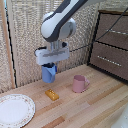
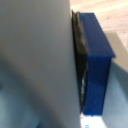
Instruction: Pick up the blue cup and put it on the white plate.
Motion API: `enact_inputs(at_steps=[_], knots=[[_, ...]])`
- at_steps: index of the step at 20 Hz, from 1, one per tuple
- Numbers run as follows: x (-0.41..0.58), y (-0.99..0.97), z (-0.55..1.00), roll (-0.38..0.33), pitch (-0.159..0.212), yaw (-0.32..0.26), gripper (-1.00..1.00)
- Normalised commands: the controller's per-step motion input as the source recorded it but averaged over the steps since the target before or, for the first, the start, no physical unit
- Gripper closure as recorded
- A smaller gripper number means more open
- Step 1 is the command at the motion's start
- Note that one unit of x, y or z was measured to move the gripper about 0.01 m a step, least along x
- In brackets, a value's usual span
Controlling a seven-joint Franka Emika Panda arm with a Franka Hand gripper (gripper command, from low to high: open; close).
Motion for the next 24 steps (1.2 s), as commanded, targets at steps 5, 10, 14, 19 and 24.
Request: enact_inputs(at_steps=[5, 10, 14, 19, 24], knots=[[0.369, 0.88, 0.18, -0.033, -0.025, 0.0, 1.0], [0.484, 0.83, 0.04, -0.048, -0.057, 0.0, 1.0], [0.471, 0.83, 0.0, -0.066, -0.055, 0.0, 1.0], [0.29, 0.85, -0.07, -0.072, -0.015, 0.0, 1.0], [0.098, 0.82, -0.23, -0.137, 0.052, 0.006, 1.0]])
